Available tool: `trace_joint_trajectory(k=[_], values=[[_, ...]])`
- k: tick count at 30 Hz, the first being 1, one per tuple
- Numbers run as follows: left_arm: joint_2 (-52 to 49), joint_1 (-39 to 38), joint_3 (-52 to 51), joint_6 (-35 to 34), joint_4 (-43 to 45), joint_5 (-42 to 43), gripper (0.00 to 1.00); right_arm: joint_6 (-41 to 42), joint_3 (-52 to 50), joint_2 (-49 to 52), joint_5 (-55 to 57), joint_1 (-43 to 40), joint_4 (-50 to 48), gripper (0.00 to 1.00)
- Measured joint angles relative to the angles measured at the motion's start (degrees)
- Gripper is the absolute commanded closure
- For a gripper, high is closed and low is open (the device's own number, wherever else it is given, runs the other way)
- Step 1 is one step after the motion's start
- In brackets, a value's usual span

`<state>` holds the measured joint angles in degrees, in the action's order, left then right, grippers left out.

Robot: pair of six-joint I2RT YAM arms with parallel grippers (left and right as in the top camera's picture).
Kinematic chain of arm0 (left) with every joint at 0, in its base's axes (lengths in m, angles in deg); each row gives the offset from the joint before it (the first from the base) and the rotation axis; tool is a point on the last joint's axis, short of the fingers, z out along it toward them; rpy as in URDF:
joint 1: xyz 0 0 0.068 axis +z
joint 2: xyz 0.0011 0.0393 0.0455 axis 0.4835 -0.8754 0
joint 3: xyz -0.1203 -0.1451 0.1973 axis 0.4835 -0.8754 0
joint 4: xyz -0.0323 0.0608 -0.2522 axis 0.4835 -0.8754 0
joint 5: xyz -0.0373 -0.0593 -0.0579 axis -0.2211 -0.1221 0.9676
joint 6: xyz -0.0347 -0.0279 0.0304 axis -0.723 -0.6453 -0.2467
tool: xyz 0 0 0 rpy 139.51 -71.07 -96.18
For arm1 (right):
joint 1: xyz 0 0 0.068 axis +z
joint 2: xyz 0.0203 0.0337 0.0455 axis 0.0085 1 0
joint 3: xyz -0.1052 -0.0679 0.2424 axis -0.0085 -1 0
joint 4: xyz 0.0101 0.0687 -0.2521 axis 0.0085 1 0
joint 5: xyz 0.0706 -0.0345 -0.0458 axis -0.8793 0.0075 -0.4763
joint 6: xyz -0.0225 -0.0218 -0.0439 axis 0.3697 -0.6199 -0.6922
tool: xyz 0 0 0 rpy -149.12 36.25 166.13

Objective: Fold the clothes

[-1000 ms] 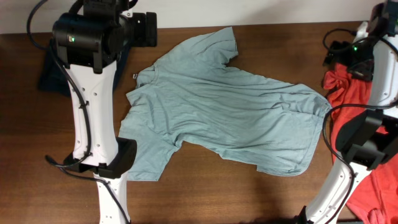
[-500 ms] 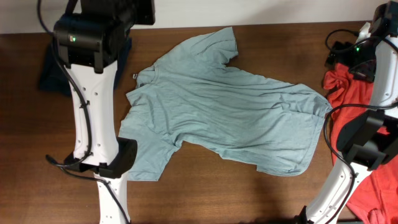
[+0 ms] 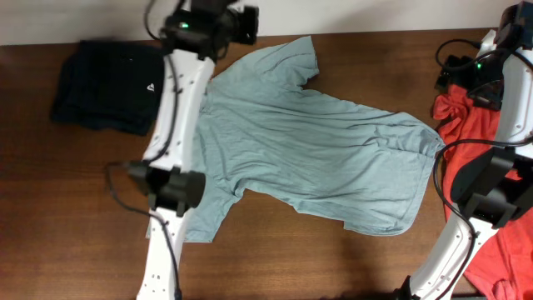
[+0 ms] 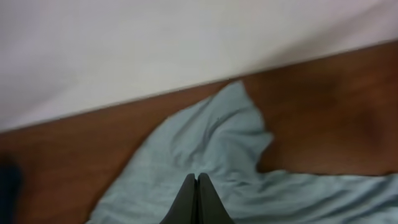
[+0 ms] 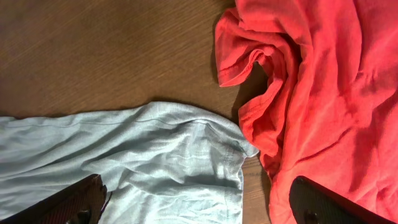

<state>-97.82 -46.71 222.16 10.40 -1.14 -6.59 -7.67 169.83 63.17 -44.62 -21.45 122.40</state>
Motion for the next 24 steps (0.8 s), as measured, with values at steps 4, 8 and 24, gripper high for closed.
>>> trace_joint_trajectory(k=[4,8,24], values=[[-6.3,0.3,-1.1,2.2,4.3,0.0,1.00,-0.1,0.0,0.0,0.0,0.0,0.0,0.01],[-10.6,0.5,-1.2,5.5,9.6,-0.1,1.00,0.0,0.0,0.0,0.0,0.0,0.0,0.01],[-19.1,2.4,-1.2,8.4,12.0,-3.3,1.00,0.0,0.0,0.0,0.0,0.0,0.0,0.01]])
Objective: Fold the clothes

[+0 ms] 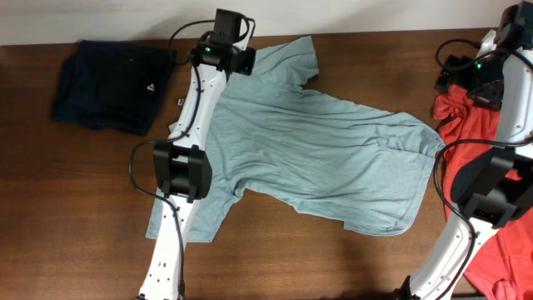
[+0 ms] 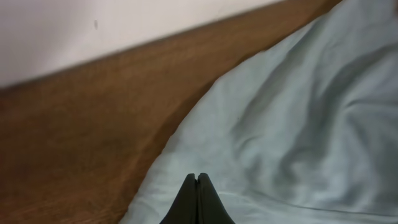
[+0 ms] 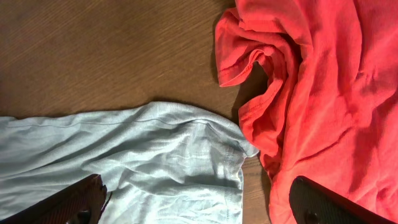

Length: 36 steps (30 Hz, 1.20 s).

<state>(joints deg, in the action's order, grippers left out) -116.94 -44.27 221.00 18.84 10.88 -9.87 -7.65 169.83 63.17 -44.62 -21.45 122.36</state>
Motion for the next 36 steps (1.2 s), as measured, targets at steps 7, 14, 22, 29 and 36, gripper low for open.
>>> trace_joint_trajectory(k=[7,14,22,29,36], values=[[-1.9,0.3,0.0,0.0,0.0,0.3,1.00,0.0,0.0,0.0,0.0,0.0,0.0,0.01],[-2.1,0.1,0.0,0.0,0.3,2.3,1.00,-0.1,0.0,0.0,0.0,0.0,0.0,0.01],[-2.3,0.1,0.0,0.0,0.4,3.0,1.00,-0.1,0.0,0.0,0.0,0.0,0.0,0.01],[-4.1,0.1,0.0,0.2,1.4,1.9,1.00,0.0,0.0,0.0,0.0,0.0,0.1,0.01],[-4.1,0.1,0.5,-1.7,-0.9,-5.7,1.00,0.0,0.0,0.0,0.0,0.0,0.0,0.01]])
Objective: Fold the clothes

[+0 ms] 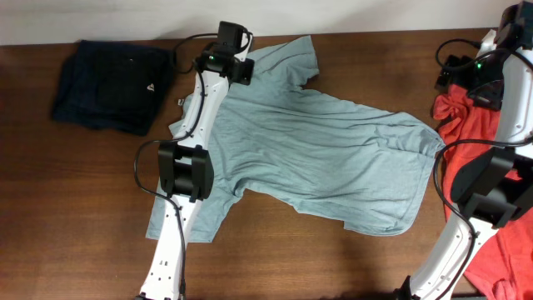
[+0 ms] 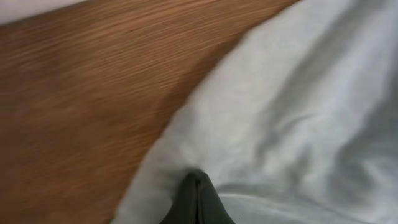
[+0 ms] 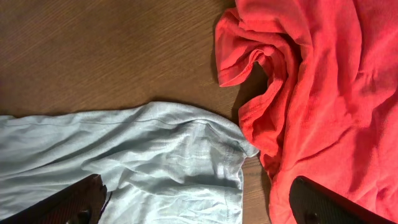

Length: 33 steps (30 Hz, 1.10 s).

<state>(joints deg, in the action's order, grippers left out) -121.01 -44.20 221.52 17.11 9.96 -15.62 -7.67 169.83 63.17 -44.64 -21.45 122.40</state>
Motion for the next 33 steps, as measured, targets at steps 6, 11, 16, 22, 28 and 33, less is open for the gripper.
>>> trace_joint_trajectory(k=[6,11,16,22,28,33], values=[[0.0,0.1,0.7,-2.7,-3.8,-8.0,1.00,0.0,0.0,0.0,0.0,0.0,0.0,0.01],[0.0,0.8,1.2,-5.9,-6.6,-11.7,1.00,0.0,0.0,0.0,0.0,0.0,0.0,0.01],[0.1,2.0,1.2,-11.4,-8.7,-15.1,1.00,0.0,0.0,0.0,0.0,0.0,0.0,0.01],[0.1,3.8,1.7,-14.3,-9.4,-16.3,1.00,0.0,0.0,0.0,0.0,0.0,0.0,0.02],[-2.1,4.9,8.7,-14.9,-11.1,-16.2,0.90,0.0,0.0,0.0,0.0,0.0,0.0,0.01],[0.2,5.1,11.7,-15.7,-12.6,-11.9,0.79,0.0,0.0,0.0,0.0,0.0,0.0,0.01]])
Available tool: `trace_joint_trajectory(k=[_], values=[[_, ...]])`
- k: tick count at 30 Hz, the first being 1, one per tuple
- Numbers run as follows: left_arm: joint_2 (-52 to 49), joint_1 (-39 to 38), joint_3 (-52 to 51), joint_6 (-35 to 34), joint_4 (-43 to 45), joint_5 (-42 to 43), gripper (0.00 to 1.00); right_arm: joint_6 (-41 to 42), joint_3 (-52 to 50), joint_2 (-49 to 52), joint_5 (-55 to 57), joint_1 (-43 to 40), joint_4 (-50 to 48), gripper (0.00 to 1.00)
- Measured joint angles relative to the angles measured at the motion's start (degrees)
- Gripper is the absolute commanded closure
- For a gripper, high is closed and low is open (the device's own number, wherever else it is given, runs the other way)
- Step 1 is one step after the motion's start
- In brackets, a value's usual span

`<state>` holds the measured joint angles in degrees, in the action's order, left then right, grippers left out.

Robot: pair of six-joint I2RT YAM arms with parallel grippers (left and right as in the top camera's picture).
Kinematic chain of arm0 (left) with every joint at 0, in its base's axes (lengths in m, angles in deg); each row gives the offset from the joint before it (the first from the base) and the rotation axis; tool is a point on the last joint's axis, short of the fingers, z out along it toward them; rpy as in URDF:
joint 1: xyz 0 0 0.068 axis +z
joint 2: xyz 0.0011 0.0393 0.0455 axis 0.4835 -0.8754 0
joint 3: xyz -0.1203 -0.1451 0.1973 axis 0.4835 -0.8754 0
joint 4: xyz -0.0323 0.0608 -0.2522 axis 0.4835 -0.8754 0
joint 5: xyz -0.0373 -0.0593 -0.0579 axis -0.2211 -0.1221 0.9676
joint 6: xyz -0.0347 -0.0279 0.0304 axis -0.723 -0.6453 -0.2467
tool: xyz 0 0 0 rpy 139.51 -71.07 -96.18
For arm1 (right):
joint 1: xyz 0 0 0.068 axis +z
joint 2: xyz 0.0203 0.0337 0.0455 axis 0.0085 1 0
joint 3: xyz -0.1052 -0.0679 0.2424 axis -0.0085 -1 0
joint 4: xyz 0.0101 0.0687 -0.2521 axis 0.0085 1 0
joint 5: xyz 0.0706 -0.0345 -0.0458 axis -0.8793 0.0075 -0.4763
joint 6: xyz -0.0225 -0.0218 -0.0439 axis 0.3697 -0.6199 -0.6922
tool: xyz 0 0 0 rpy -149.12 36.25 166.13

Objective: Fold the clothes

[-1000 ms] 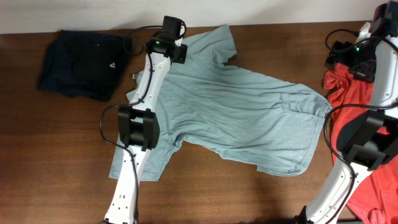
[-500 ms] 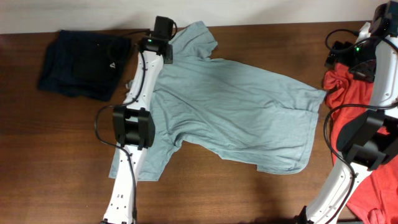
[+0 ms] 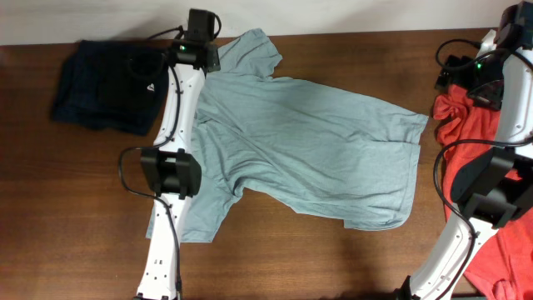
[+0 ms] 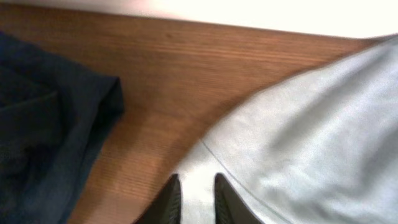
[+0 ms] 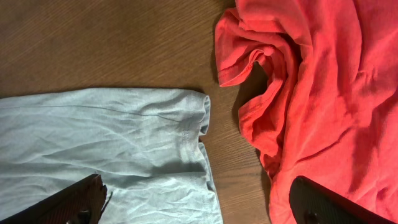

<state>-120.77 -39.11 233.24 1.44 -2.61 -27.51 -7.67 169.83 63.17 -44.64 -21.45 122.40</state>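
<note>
A grey-green T-shirt [image 3: 308, 150] lies spread flat across the middle of the table. My left gripper [image 4: 194, 182] sits low over the shirt's far-left edge, near the collar and sleeve. Its fingers stand slightly apart with pale shirt cloth [image 4: 311, 143] showing in the gap, so it is open. In the overhead view the left gripper [image 3: 198, 52] is at the table's far side. My right gripper [image 5: 199, 205] hangs wide open above the shirt's right hem corner [image 5: 106, 143], touching nothing.
A folded navy garment [image 3: 108, 83] lies at the far left, its edge [image 4: 43, 124] close to the left fingers. A crumpled red garment [image 5: 311, 93] fills the right end, with a strip of bare wooden table [image 5: 230, 168] between it and the shirt. A white wall borders the far edge.
The whole shirt now lies further left, its hem corner apart from the red garment it had touched. My left gripper is further left, near the navy garment, and its fingers have parted.
My left gripper hung shut above the shirt's far sleeve, then lower over the far-left edge. Then it was shut down on that edge. Now the shirt sits further left and the fingers are open. The right gripper stayed wide open and still throughout.
</note>
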Motion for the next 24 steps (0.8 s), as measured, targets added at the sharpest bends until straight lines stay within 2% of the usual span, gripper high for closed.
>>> trace_joint_trajectory(k=[8,13,15,18,24], values=[[13.5,-0.3,0.1,-0.1,-13.9,4.0,0.79,0.0,0.0,0.0,0.0,0.0,0.0,0.01],[24.3,-0.3,0.8,-0.1,-25.8,4.2,0.78,0.0,0.0,0.0,0.0,0.0,0.0,0.01],[28.3,-0.3,0.9,0.1,-30.8,4.3,0.71,0.0,0.0,0.0,0.0,0.0,0.0,0.01],[33.0,-0.3,1.0,1.4,-32.0,7.0,0.69,0.0,0.0,0.0,0.0,0.0,0.0,0.01],[39.3,-0.3,-0.4,4.3,-32.0,17.2,0.57,0.0,0.0,0.0,0.0,0.0,0.0,0.01]])
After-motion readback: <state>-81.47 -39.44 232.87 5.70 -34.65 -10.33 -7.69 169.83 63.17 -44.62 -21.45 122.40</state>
